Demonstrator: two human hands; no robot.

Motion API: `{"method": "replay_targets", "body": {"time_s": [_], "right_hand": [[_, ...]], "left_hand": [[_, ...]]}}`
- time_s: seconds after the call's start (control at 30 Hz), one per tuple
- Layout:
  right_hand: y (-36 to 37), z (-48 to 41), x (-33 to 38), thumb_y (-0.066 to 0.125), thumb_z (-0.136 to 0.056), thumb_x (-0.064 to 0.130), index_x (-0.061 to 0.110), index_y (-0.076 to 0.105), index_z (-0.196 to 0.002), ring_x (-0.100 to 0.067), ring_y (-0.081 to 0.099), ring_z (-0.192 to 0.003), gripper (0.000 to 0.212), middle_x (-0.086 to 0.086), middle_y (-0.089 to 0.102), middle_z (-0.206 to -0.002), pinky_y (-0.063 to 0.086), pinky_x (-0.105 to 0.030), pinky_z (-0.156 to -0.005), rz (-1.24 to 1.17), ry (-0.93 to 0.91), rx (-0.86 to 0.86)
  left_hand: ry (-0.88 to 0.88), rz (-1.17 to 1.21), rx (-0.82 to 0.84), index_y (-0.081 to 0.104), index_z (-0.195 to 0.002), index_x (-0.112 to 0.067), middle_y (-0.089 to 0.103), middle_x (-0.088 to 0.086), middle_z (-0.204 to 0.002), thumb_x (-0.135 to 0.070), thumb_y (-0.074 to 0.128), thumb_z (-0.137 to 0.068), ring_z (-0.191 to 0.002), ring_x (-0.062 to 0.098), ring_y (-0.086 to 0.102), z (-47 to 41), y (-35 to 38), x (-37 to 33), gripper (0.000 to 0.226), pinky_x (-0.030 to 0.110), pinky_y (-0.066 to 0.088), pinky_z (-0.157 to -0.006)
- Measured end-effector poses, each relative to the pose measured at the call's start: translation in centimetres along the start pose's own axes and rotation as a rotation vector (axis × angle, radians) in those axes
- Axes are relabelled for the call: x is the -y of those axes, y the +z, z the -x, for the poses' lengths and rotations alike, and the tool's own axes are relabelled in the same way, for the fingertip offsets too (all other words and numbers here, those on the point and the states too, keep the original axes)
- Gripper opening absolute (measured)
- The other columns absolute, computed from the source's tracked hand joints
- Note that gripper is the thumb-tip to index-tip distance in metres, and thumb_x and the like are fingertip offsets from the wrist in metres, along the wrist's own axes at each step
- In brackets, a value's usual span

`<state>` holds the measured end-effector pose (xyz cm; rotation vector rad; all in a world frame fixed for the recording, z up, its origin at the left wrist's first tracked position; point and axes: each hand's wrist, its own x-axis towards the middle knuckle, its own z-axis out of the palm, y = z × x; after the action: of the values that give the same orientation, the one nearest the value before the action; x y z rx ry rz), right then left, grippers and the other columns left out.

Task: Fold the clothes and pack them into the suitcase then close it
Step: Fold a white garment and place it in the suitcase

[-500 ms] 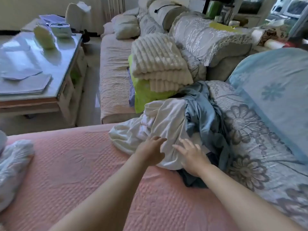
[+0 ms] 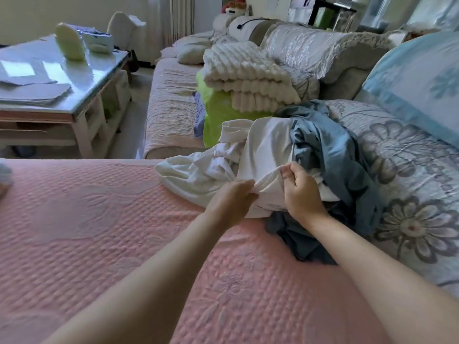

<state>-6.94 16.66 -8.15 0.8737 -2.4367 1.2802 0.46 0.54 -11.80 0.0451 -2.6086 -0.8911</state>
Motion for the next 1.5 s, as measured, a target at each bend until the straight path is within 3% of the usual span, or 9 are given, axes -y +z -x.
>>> {"method": "replay_targets", "body": {"time_s": [0.17,0.4,0.6,0.73,0.9,1.07,1.17,1.27,1.5], "right_hand": [[-3.5,4.3,2.7,0.068,-0.083,0.040,0.032,0.049,-0.120,-0.016,0.058,-0.089,0.043,0.005,0.058,-0.104,0.044,-0.033,-0.073,0.348,-0.090,0.395],[-6.5,13.4,7.4,0.060,-0.094,0.028,0.036,0.068,-0.114,-0.018,0.055,-0.113,0.023,0.015,0.062,-0.112,0.033,-0.050,-0.110,0.387,0.081,0.295],[-6.7,22.9,13.3,0.056,-0.089,0.007,0.010,0.069,-0.106,-0.014,0.062,-0.091,0.021,0.000,0.068,-0.095,0.051,-0.031,-0.082,0.020,0.178,0.872],[-8.1,25.4,13.5,0.062,-0.083,0.010,0.033,0.069,-0.100,-0.012,0.064,-0.099,0.030,0.010,0.067,-0.101,0.054,-0.029,-0.087,0.071,0.210,1.043],[-10.2,23.3,11.2,0.061,-0.078,0.027,0.040,0.060,-0.124,-0.020,0.047,-0.132,0.048,0.003,0.051,-0.139,0.042,-0.036,-0.108,0.302,0.143,0.599],[-8.5,21.3,7.2,0.078,-0.075,0.045,0.060,-0.004,-0.150,-0.035,0.026,-0.146,0.112,-0.005,-0.009,-0.165,0.044,-0.045,-0.106,0.650,0.168,0.807],[-7.8,18.3,5.6,0.055,-0.091,0.014,0.054,0.039,-0.139,-0.028,0.056,-0.116,0.065,-0.004,0.051,-0.130,0.046,-0.033,-0.082,0.631,0.057,0.759],[-9.7,12.6,5.0,0.050,-0.086,0.004,0.034,0.058,-0.088,-0.024,0.060,-0.092,0.031,0.004,0.061,-0.089,0.044,-0.029,-0.068,0.389,0.141,0.592],[-13.8,-1.2,4.9,0.054,-0.090,0.005,0.012,0.050,-0.124,-0.037,0.051,-0.119,0.035,-0.020,0.046,-0.134,0.041,-0.037,-0.095,0.251,0.223,-0.310]], "left_hand": [[0.001,0.048,-0.003,0.049,-0.087,-0.019,0.055,0.001,-0.079,-0.012,0.052,-0.097,-0.071,0.019,0.050,5.3,-4.1,-2.2,0.012,0.031,0.043,-0.066],[-0.003,-0.230,0.210,0.061,-0.122,-0.028,0.063,0.002,-0.102,-0.017,0.046,-0.102,-0.080,0.018,0.054,15.7,-11.8,-11.2,0.027,0.028,0.044,-0.073],[-0.297,-0.303,0.627,0.069,-0.099,-0.013,0.052,-0.003,-0.076,-0.010,0.055,-0.092,-0.071,0.016,0.048,23.6,-14.2,-13.9,0.017,0.029,0.042,-0.068],[-0.365,-0.280,0.801,0.067,-0.124,-0.013,0.062,0.000,-0.080,-0.010,0.072,-0.087,-0.078,0.021,0.059,26.3,-13.8,-14.2,0.037,0.027,0.050,-0.080],[-0.264,-0.251,0.613,0.065,-0.126,-0.020,0.067,0.007,-0.120,-0.014,0.063,-0.093,-0.110,0.026,0.063,24.3,-10.7,-15.5,0.033,0.023,0.045,-0.085],[-0.187,-0.299,0.478,0.056,-0.131,-0.025,0.062,-0.003,-0.127,-0.018,0.057,-0.094,-0.112,0.017,0.059,19.5,-6.2,-15.2,0.038,0.023,0.044,-0.092],[-0.196,-0.290,0.440,0.048,-0.136,-0.022,0.055,0.002,-0.135,-0.010,0.053,-0.090,-0.117,0.021,0.055,16.8,-4.2,-14.4,0.048,0.030,0.047,-0.094],[-0.190,-0.239,0.320,0.041,-0.143,-0.023,0.046,0.002,-0.138,-0.009,0.056,-0.088,-0.119,0.025,0.053,14.1,-3.5,-13.7,0.059,0.030,0.044,-0.089],[-0.258,-0.181,0.164,0.040,-0.138,-0.019,0.043,0.006,-0.135,-0.015,0.053,-0.089,-0.117,0.029,0.053,8.0,-2.1,-11.1,0.051,0.038,0.047,-0.092]]}}
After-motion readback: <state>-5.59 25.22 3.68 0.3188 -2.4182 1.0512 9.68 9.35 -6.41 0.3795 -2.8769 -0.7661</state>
